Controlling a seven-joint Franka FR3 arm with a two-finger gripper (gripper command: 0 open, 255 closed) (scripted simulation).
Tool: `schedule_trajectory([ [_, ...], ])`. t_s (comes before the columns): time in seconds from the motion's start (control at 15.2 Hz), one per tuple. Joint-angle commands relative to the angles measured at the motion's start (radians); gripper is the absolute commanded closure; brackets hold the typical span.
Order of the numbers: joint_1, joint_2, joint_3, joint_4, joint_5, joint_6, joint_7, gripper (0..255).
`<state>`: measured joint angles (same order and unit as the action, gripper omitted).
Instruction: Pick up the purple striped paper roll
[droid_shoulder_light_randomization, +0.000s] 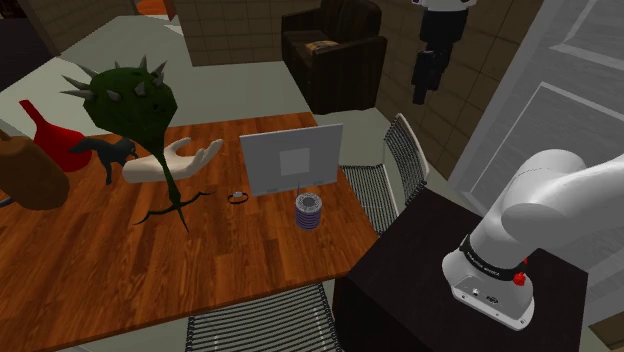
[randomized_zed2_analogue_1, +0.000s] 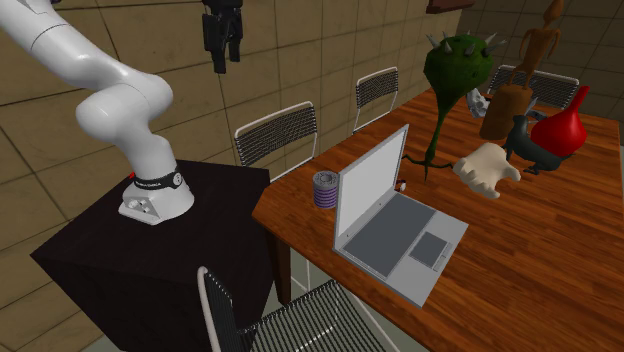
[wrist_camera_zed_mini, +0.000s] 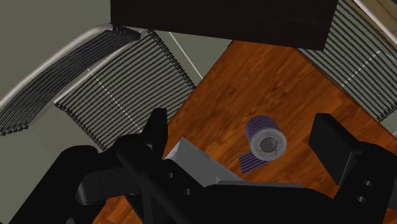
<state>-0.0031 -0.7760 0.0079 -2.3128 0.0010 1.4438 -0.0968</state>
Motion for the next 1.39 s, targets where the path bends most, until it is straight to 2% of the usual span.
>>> schedule_trajectory([
  [0.0, 0.000, 0.000, 0.000, 0.000, 0.000, 0.000, 0.000, 0],
  [0.66, 0.022, 0.153, 0.087, -0.181, 0.063, 0.364, 0.107, 0],
  [1.32, 0.034, 0.461, 0.175, -0.212, 0.084, 0.736, 0.218, 0],
])
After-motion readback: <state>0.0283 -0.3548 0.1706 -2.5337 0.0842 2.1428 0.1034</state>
